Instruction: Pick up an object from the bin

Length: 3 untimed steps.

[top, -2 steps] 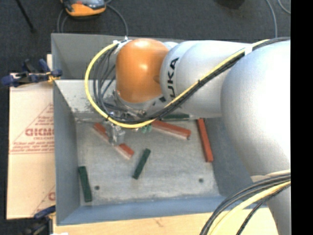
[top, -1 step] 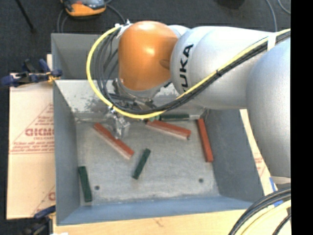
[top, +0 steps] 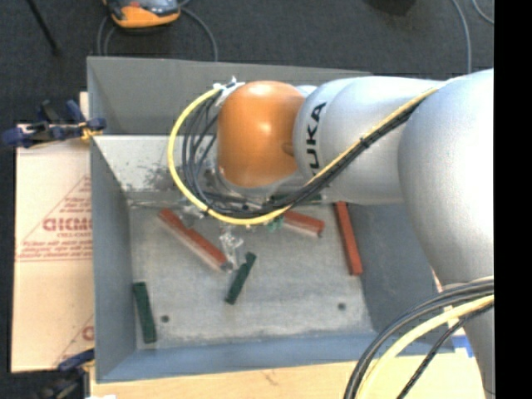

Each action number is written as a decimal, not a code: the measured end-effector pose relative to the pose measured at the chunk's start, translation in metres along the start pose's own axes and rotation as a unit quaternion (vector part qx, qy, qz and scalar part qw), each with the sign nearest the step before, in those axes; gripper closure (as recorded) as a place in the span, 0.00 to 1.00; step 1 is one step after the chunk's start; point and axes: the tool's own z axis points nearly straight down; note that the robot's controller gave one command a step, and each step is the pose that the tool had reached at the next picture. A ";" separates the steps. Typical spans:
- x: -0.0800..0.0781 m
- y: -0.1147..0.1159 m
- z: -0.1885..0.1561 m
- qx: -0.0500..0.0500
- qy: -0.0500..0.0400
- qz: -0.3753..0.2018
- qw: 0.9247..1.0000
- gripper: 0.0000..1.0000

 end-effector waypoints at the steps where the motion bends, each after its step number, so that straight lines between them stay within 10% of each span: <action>1: -0.003 0.001 -0.005 0.001 -0.004 0.000 1.000 0.00; 3: 0.002 -0.070 0.055 0.001 -0.002 -0.030 1.000 0.00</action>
Offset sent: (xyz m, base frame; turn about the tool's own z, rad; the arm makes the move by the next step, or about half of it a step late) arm 0.0361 -0.0484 -0.0491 -0.1213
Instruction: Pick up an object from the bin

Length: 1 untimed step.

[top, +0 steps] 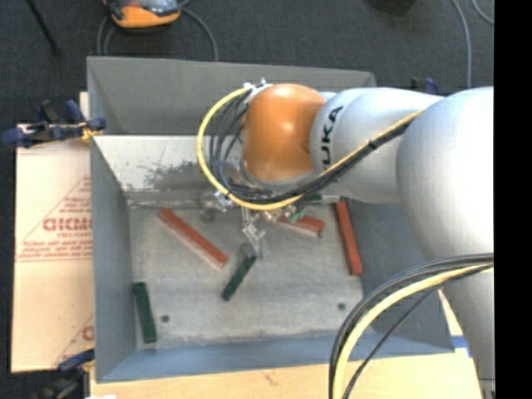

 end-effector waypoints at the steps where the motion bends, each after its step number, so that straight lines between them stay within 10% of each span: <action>1: 0.002 0.067 -0.011 0.002 -0.004 0.020 1.000 0.00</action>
Offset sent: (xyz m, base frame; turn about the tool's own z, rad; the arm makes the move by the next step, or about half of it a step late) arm -0.0575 0.0491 0.0160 0.0411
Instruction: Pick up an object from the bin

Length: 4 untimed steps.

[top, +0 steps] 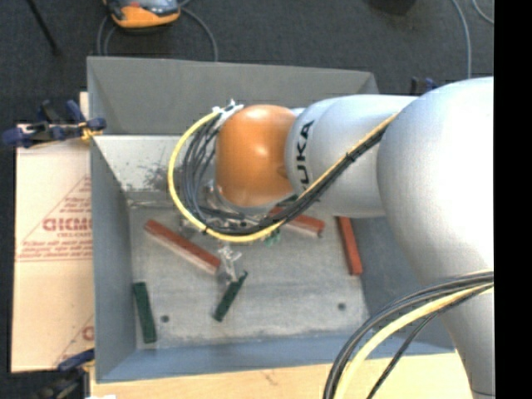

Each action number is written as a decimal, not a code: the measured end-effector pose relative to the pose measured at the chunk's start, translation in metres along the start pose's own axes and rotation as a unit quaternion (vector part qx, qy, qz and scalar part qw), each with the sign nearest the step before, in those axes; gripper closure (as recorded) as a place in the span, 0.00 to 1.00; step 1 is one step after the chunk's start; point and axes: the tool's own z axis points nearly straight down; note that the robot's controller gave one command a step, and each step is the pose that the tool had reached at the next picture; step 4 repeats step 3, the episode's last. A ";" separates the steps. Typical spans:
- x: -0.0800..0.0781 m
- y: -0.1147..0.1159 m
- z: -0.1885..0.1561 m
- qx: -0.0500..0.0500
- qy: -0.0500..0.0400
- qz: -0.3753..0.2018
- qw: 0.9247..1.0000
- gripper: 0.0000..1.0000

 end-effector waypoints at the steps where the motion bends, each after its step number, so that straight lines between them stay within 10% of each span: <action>1: -0.002 0.033 -0.004 -0.001 0.000 0.001 1.000 1.00; 2: 0.003 0.023 -0.005 -0.001 0.000 0.001 1.000 1.00; 3: 0.031 0.029 -0.130 -0.001 0.003 0.015 1.000 1.00; 4: 0.031 0.029 -0.130 -0.001 0.003 0.015 1.000 1.00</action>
Offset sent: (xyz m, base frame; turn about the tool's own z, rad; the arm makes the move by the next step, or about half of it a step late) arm 0.0000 0.0000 0.0000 0.0000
